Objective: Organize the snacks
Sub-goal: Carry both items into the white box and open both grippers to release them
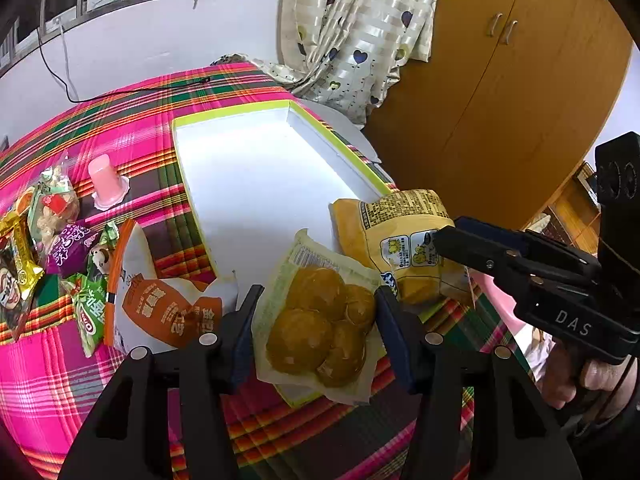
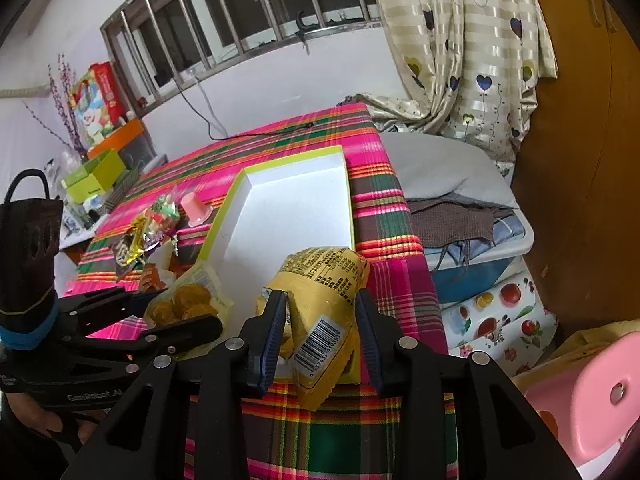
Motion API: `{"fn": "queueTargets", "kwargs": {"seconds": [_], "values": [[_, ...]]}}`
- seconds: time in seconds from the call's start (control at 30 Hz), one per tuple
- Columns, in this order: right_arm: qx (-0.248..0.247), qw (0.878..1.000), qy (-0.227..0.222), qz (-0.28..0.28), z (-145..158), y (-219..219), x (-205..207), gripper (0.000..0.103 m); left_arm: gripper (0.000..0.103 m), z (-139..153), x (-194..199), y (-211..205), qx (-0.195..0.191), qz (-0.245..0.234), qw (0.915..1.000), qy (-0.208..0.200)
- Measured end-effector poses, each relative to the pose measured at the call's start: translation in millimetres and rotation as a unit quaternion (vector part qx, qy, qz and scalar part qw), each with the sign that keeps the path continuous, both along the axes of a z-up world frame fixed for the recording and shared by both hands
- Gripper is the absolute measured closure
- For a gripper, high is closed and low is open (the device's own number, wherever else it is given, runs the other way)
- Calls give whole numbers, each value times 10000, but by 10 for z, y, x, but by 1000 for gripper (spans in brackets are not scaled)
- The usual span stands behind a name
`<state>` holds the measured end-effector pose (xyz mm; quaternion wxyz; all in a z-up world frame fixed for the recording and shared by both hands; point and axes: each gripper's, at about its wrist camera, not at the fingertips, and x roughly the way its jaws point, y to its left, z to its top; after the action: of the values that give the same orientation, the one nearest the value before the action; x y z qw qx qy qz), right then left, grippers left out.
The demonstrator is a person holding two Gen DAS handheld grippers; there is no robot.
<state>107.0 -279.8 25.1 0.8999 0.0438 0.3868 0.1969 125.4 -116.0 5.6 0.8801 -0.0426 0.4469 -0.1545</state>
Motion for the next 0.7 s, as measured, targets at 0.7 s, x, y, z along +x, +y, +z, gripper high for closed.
{"fn": "queueTargets", "kwargs": {"seconds": [0.7], "values": [[-154, 9992, -316, 170, 278, 150, -394, 59, 41, 345, -369, 155, -32, 385, 9973, -624]]}}
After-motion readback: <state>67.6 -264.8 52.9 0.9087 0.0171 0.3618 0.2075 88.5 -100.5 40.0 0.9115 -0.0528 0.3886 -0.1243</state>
